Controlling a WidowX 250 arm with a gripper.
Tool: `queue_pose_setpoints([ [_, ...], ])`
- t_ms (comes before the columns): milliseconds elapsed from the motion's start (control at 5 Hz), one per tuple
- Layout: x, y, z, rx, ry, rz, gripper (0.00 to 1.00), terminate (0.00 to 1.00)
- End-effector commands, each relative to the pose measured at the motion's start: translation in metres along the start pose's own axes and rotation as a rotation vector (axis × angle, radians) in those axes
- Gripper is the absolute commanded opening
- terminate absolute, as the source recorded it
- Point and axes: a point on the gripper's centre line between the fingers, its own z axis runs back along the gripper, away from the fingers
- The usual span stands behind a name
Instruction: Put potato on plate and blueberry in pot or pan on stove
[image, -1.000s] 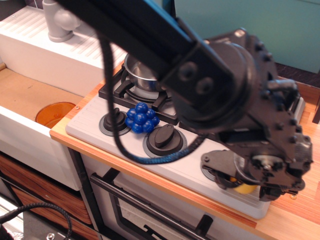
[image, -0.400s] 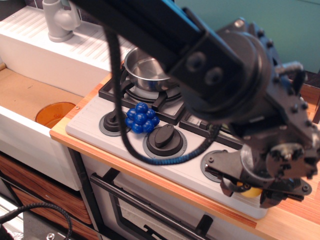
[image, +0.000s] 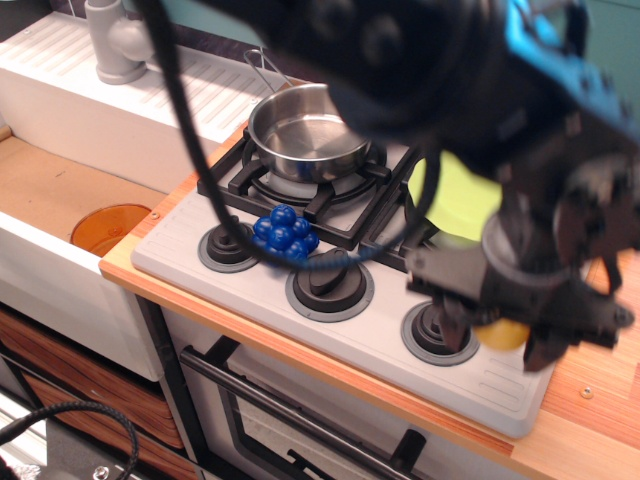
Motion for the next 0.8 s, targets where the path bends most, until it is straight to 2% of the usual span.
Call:
queue_pose_setpoints([
  [0, 0.073, 0.036, 0.039, -0.014, 0.010, -0.065, 0.00, 0.00],
  [400, 0.142, 0.068, 0.015, -0.062, 0.016, -0.150, 0.00, 0.00],
  [600, 0.152, 0.069, -0.005, -0.071, -0.005, -0.156, 0.00, 0.00],
])
